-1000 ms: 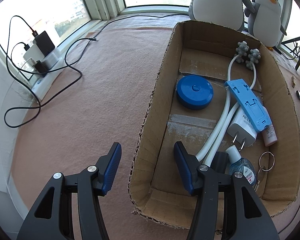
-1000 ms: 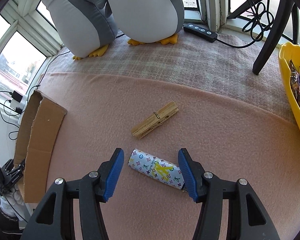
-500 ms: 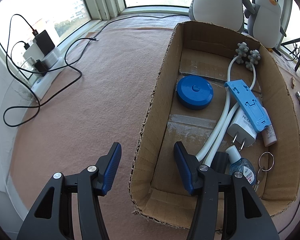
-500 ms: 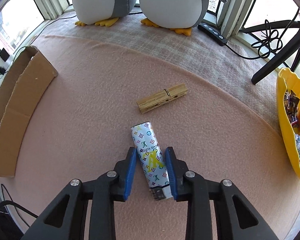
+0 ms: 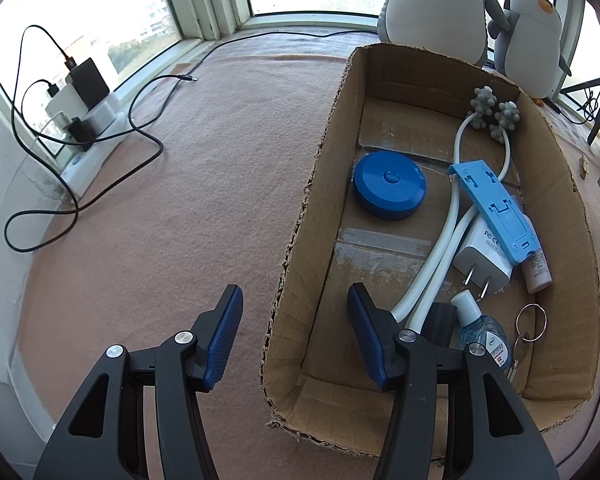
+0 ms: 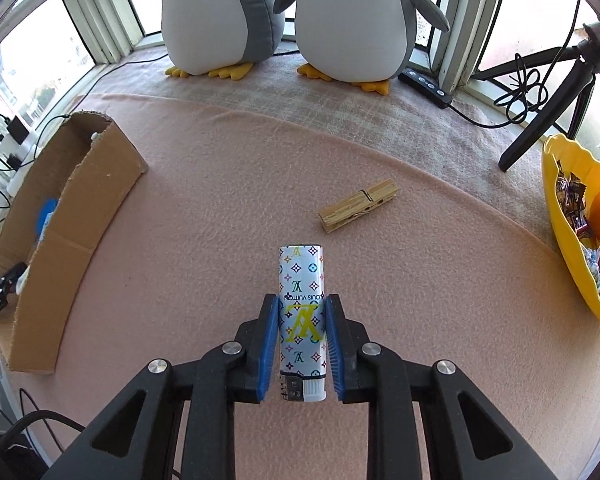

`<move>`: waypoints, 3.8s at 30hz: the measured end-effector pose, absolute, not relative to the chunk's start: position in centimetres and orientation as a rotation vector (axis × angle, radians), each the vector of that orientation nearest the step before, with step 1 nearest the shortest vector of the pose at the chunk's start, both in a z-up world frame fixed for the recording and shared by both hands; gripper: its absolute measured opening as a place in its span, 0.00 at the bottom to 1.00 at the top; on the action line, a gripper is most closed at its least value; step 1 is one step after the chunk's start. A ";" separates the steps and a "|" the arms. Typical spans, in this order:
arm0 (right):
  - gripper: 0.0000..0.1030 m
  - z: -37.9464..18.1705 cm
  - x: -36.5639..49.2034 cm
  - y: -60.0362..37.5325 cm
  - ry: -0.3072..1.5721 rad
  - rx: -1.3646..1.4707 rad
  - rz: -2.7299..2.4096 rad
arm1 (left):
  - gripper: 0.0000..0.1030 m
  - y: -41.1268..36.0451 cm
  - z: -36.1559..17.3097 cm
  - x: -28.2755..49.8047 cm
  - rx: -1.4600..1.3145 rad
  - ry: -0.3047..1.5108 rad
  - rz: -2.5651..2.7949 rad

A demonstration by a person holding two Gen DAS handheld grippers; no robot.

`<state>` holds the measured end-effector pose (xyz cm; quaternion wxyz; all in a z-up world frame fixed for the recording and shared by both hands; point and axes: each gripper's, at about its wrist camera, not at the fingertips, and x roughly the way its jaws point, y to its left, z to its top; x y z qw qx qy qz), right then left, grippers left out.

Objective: Organize rigid objects
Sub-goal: 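Lift the lighter and carry it over the box with the right gripper, then lower the lighter into the box and open the right gripper, then move the right gripper to the wooden clothespin, then close the right gripper on the wooden clothespin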

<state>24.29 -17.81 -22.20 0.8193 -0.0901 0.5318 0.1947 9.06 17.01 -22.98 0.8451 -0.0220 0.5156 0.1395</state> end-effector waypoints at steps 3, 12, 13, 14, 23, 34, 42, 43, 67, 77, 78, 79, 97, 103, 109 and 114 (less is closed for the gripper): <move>0.20 -20.8 23.4 -16.5 1.098 -0.171 0.447 | 0.53 17.0 -23.0 9.0 -0.049 1.086 0.293; 0.20 -15.3 20.5 -9.3 0.990 -0.109 0.620 | 0.53 17.0 -23.0 9.0 -0.051 1.085 0.290; 0.20 -14.9 20.3 -8.4 0.985 -0.105 0.640 | 0.53 17.0 -23.0 9.0 -0.052 1.084 0.290; 0.20 -14.6 20.0 -7.4 0.982 -0.101 0.662 | 0.53 17.0 -23.0 9.0 -0.051 1.084 0.290; 0.20 -14.6 18.3 0.2 0.996 -0.147 0.764 | 0.53 17.0 -23.0 9.0 -0.060 1.081 0.286; 0.20 -17.2 17.6 3.9 1.054 -0.155 0.780 | 0.53 17.0 -23.0 9.0 -0.060 1.081 0.285; 0.21 -17.7 17.4 4.9 1.056 -0.176 0.785 | 0.53 17.1 -23.1 9.0 -0.061 1.080 0.285; 0.22 -17.7 17.4 4.9 1.059 -0.174 0.788 | 0.53 17.1 -23.1 9.0 -0.060 1.080 0.285; 0.38 -17.0 20.7 -1.8 1.039 -0.038 0.554 | 0.53 17.1 -23.1 9.0 -0.061 1.080 0.284; 0.38 -17.4 24.4 -9.6 1.045 0.060 0.315 | 0.53 17.1 -23.1 9.0 -0.061 1.080 0.284; 0.38 -17.5 24.6 -10.2 1.044 0.069 0.299 | 0.53 17.1 -23.1 9.0 -0.062 1.080 0.284; 0.38 -17.6 24.9 -10.8 1.045 0.077 0.281 | 0.53 17.1 -23.1 9.0 -0.062 1.080 0.284; 0.38 -20.9 30.4 -19.4 1.150 0.205 0.078 | 0.53 17.1 -23.1 9.0 -0.060 1.081 0.284; 0.38 -22.4 32.3 -20.0 1.186 0.247 0.061 | 0.53 17.1 -23.1 9.0 -0.061 1.081 0.284; 0.37 -23.3 33.6 -19.5 1.200 0.220 0.037 | 0.53 17.3 -23.1 8.9 -0.065 1.081 0.284; 0.26 -23.7 34.1 -19.2 1.217 0.187 0.025 | 0.53 17.3 -23.1 8.8 -0.066 1.082 0.284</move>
